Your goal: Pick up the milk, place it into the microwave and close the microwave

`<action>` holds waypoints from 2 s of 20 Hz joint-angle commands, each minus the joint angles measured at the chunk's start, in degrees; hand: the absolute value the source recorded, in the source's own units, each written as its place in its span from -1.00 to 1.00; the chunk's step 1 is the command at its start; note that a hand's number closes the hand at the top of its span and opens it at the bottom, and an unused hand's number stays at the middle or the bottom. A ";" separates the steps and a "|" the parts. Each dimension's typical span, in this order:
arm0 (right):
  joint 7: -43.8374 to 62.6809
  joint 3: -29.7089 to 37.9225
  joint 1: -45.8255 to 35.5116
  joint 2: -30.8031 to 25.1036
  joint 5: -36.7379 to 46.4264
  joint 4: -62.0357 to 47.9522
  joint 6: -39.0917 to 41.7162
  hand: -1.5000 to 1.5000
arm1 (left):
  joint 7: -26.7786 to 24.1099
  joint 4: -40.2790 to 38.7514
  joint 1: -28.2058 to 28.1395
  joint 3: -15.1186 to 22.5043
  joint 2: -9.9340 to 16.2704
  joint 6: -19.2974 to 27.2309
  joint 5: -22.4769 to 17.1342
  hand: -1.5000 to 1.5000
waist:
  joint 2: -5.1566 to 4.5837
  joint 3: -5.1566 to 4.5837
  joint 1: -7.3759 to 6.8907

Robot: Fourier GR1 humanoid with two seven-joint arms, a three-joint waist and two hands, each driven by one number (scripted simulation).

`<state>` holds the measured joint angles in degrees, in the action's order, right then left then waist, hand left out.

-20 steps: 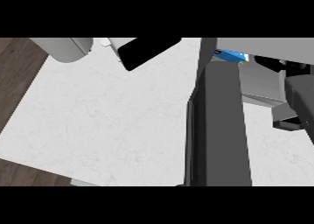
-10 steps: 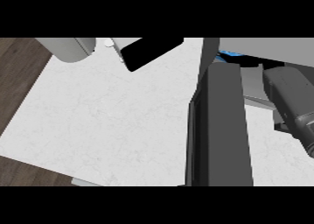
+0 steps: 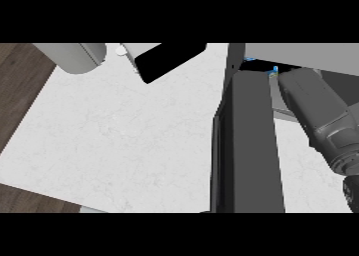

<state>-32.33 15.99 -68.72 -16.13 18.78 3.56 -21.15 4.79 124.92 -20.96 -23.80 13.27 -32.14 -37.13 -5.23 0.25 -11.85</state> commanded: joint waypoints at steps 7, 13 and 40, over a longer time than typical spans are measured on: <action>-0.76 3.01 -2.35 4.16 -2.28 2.38 -4.26 -1.00 | 0.25 -2.29 -0.39 1.51 -0.68 -1.17 2.42 -1.00 | 1.04 0.03 1.73; -2.49 4.46 0.30 1.96 -3.02 2.53 -4.77 -1.00 | -0.23 -3.12 -1.42 3.33 -2.00 -2.80 3.39 -1.00 | 1.53 0.00 3.49; -17.51 8.93 19.21 7.26 -11.10 4.37 34.90 -1.00 | -10.46 -17.23 3.96 21.39 -12.59 -12.56 31.50 -1.00 | 5.19 -0.26 11.65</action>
<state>-47.86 24.97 -52.88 -10.93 8.66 6.67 10.04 -2.34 111.67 -19.43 -3.83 2.55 -45.06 -12.39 -0.53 0.05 -1.15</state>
